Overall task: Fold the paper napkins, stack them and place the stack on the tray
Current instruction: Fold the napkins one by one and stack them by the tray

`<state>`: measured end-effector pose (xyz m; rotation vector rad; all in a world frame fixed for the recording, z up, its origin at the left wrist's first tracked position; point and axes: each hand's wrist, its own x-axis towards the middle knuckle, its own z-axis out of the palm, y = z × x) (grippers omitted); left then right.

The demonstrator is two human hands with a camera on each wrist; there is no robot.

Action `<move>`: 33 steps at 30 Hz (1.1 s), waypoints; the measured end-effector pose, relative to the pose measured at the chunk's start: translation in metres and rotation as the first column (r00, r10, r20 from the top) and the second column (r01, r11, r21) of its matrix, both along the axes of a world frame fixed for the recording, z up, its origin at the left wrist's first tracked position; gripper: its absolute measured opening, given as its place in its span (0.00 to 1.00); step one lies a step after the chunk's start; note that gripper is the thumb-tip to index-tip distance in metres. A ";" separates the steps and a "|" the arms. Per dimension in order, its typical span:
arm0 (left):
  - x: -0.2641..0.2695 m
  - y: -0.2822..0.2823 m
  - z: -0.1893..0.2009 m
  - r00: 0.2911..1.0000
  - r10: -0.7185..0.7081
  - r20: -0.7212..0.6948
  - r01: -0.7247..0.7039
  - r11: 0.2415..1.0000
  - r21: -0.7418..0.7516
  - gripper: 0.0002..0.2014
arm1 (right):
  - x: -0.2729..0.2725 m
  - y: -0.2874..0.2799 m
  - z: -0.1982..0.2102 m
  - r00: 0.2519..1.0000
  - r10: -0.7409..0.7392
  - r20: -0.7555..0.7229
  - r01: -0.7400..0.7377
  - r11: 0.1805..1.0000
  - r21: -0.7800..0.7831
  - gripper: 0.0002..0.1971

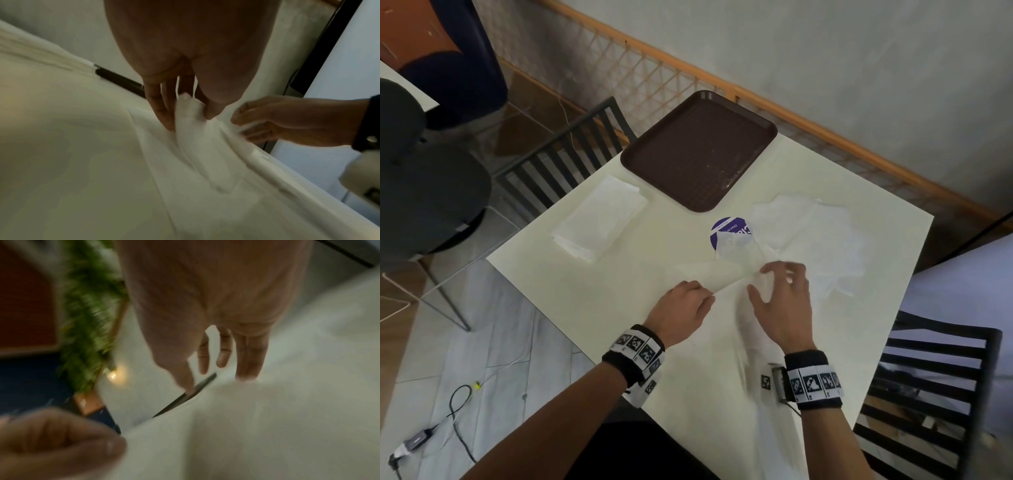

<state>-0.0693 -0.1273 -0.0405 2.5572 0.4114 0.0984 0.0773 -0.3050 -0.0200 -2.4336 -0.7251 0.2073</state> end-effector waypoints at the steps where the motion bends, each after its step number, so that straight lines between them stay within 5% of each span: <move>1: 0.001 0.006 0.005 0.999 -0.029 0.030 0.028 0.999 0.036 0.14 | 0.001 0.005 0.007 0.980 0.160 0.117 -0.158 0.987 -0.023 0.23; 4: 0.001 0.023 0.024 0.982 -0.142 0.127 0.116 0.974 0.193 0.08 | 0.009 0.034 0.032 0.812 0.566 0.143 -0.544 0.823 -0.164 0.23; 6: 0.000 0.035 0.034 0.976 -0.161 0.148 0.119 0.958 0.261 0.05 | 0.017 0.057 0.045 0.749 0.659 0.068 -0.629 0.739 -0.242 0.15; 10: -0.016 0.075 0.051 0.980 -0.046 0.192 0.013 0.986 0.169 0.06 | 0.042 0.090 0.071 0.794 0.601 -0.089 -0.607 0.790 -0.081 0.05; 13: -0.036 0.110 0.061 0.967 0.137 0.217 -0.122 0.989 -0.079 0.14 | 0.043 0.115 0.082 0.839 0.506 -0.200 -0.482 0.862 0.158 0.02; 17: -0.061 0.158 0.068 0.897 0.370 0.241 -0.303 0.913 -0.274 0.09 | 0.022 0.182 0.073 0.807 0.409 -0.425 -0.217 0.876 0.432 0.13; 20: -0.074 0.201 0.057 0.799 0.578 0.166 -0.484 0.781 -0.394 0.06 | 0.009 0.241 0.058 0.770 0.396 -0.500 -0.173 0.884 0.433 0.22; 24: -0.083 0.248 0.044 0.733 0.675 0.081 -0.571 0.676 -0.467 0.07 | 0.003 0.313 0.038 0.807 0.388 -0.445 -0.178 0.879 0.443 0.20; 33: -0.074 0.289 0.013 0.770 0.638 -0.009 -0.613 0.735 -0.290 0.05 | 0.020 0.403 -0.012 0.920 0.354 -0.171 -0.355 0.935 0.022 0.09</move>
